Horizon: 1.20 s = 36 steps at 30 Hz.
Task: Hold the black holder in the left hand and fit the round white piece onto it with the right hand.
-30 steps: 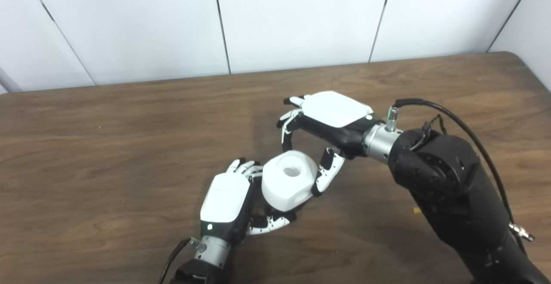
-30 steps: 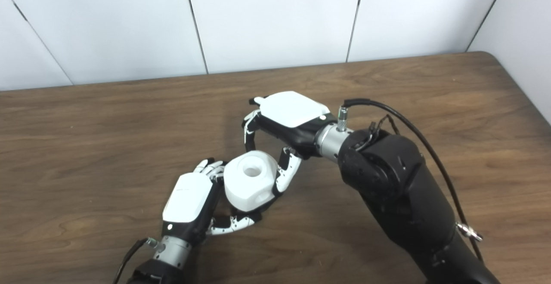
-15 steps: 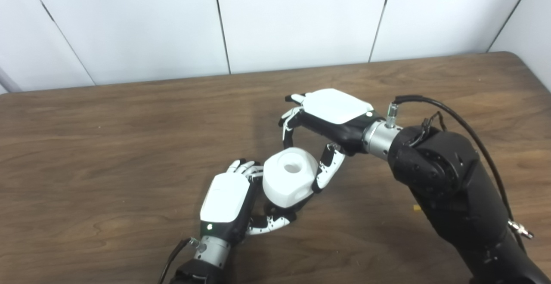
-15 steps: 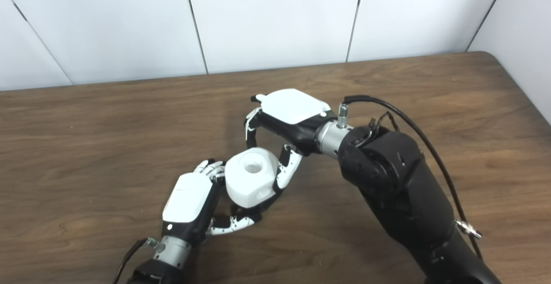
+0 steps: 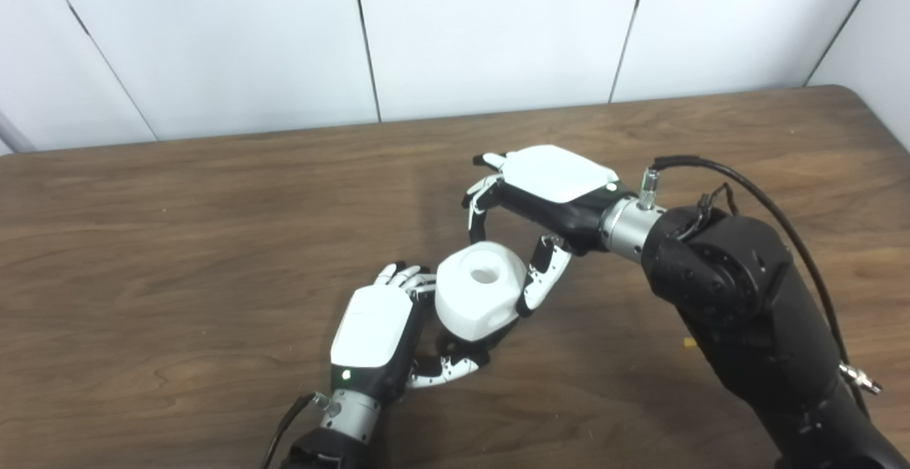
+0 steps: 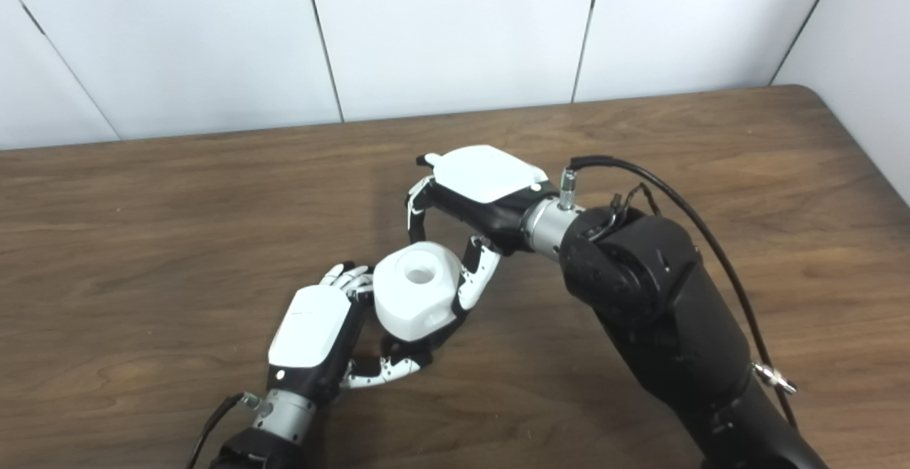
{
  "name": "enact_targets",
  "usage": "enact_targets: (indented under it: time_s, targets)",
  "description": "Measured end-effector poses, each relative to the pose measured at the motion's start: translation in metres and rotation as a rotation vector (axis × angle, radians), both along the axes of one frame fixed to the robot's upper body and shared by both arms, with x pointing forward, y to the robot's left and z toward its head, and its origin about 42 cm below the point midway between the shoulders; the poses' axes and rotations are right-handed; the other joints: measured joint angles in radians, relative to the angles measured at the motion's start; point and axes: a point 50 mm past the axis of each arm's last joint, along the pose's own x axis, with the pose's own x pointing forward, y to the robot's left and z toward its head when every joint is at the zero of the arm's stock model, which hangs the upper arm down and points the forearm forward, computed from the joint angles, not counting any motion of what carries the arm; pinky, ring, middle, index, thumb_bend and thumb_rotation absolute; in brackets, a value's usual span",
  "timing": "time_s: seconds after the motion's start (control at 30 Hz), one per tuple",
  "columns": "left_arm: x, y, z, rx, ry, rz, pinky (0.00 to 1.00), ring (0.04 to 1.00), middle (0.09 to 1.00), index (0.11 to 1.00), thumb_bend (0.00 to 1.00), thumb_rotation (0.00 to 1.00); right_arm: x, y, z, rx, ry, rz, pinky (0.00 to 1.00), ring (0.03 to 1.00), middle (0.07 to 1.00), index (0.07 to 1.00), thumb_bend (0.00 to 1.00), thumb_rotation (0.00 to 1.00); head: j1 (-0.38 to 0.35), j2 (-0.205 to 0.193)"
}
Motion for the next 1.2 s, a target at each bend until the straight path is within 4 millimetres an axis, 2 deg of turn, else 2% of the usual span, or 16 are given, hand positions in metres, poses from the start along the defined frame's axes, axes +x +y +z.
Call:
enact_targets:
  time_s: [1.2]
  targets:
    - [0.0001, 0.0009, 0.0000, 0.000, -0.002, -0.005, 0.92, 0.839, 0.747, 0.484, 0.52, 0.05, -0.0006, -0.0042, -0.0029, -0.058, 0.039, 0.008, 0.99, 0.992, 0.831, 0.481, 0.52, 0.13, -0.009, 0.008]
